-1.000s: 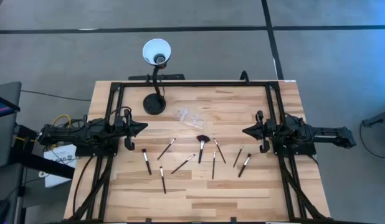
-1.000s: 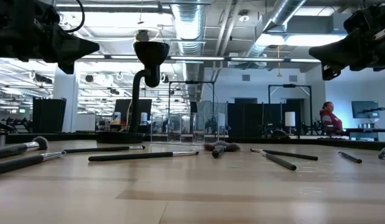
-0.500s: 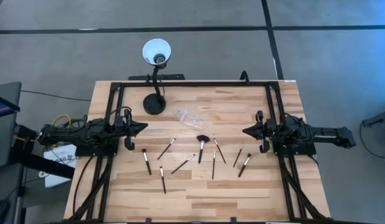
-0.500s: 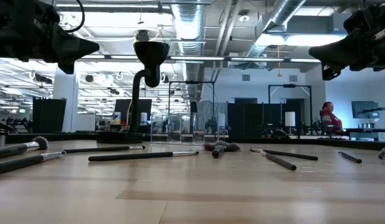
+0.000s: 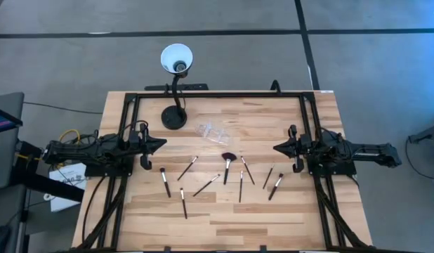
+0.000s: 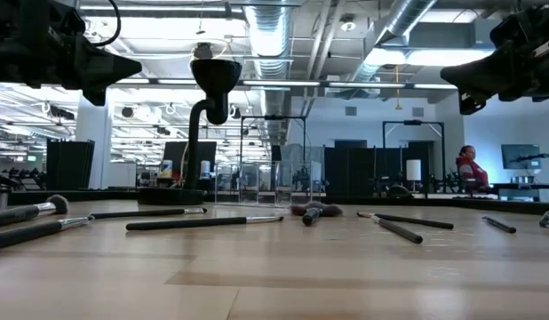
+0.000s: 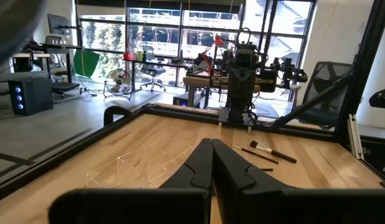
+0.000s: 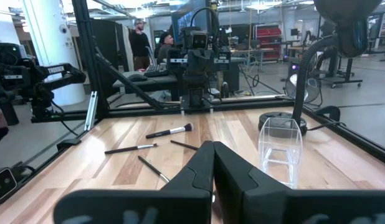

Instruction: Sort items

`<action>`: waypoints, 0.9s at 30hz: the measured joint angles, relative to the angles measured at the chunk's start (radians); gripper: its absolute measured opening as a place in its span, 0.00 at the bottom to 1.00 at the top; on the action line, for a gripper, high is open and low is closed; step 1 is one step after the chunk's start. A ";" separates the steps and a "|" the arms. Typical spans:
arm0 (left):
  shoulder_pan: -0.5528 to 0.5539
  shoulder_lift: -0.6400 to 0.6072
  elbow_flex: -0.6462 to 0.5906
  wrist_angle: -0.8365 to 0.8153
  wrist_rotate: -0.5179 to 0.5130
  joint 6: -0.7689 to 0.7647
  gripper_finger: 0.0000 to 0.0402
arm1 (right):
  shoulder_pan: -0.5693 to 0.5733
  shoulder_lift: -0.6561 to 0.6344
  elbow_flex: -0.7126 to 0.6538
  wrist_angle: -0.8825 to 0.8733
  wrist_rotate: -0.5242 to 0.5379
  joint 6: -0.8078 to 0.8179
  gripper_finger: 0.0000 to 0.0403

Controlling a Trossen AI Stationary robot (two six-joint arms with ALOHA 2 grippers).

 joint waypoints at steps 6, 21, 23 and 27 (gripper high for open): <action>0.000 0.000 0.000 0.000 0.000 0.000 0.01 | 0.000 0.000 0.000 0.000 0.000 0.000 0.00; 0.002 0.000 0.000 0.216 0.000 0.105 0.01 | 0.000 0.000 0.000 0.000 0.000 0.000 0.00; 0.002 0.000 0.000 0.218 0.001 0.087 0.01 | 0.000 0.000 0.000 0.000 0.000 0.000 0.00; -0.003 0.012 0.000 0.218 0.030 -0.128 0.01 | 0.000 0.000 0.000 0.000 0.000 0.000 0.00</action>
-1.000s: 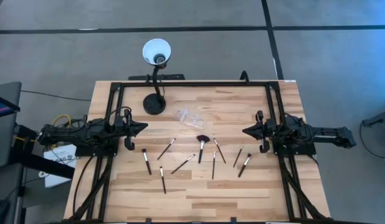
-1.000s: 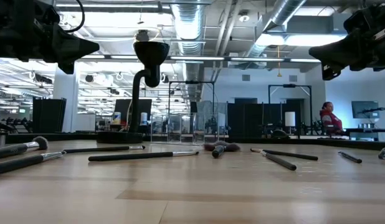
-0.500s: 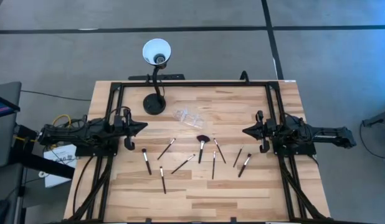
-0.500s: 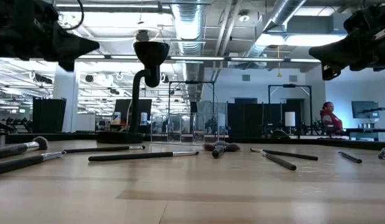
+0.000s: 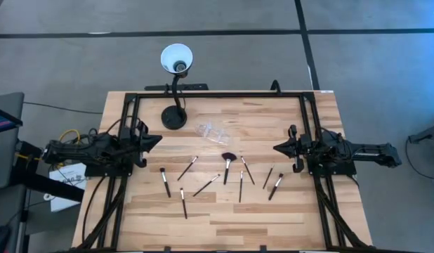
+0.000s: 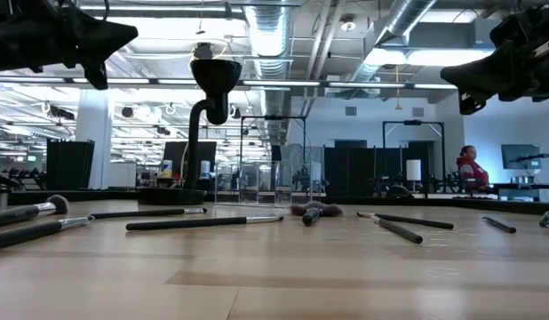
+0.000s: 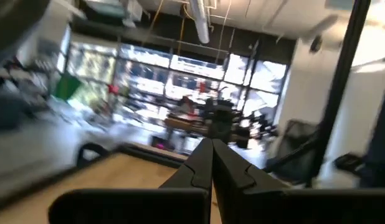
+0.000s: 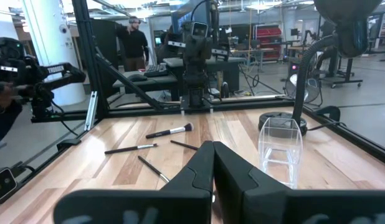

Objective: Sort items
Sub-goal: Put the right powder brush into the right section of the transparent organizer

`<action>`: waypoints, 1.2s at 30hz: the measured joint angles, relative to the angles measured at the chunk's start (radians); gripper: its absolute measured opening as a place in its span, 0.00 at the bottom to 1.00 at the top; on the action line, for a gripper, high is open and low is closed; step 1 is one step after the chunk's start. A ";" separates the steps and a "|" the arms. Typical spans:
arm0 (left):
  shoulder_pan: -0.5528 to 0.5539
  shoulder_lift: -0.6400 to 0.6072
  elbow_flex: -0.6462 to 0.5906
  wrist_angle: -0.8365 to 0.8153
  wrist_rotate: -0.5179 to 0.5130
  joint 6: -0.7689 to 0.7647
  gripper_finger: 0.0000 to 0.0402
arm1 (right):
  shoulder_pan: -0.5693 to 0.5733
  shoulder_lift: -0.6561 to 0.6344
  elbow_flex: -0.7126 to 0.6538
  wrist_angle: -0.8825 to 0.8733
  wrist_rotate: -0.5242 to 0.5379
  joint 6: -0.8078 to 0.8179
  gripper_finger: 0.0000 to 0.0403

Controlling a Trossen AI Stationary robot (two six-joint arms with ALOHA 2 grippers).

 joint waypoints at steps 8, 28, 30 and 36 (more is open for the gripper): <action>0.000 0.059 0.000 0.003 -0.008 -0.061 0.01 | 0.000 0.000 0.000 0.000 0.000 -0.005 0.00; 0.001 0.322 0.000 0.159 -0.068 -0.052 0.09 | -0.001 0.012 -0.001 0.348 0.067 0.364 0.00; 0.001 0.333 0.000 0.180 -0.098 -0.051 0.14 | -0.010 0.013 -0.001 0.340 0.103 0.386 0.00; 0.001 0.336 0.000 0.185 -0.191 -0.052 0.22 | -0.017 0.053 -0.001 0.325 -0.045 0.522 0.04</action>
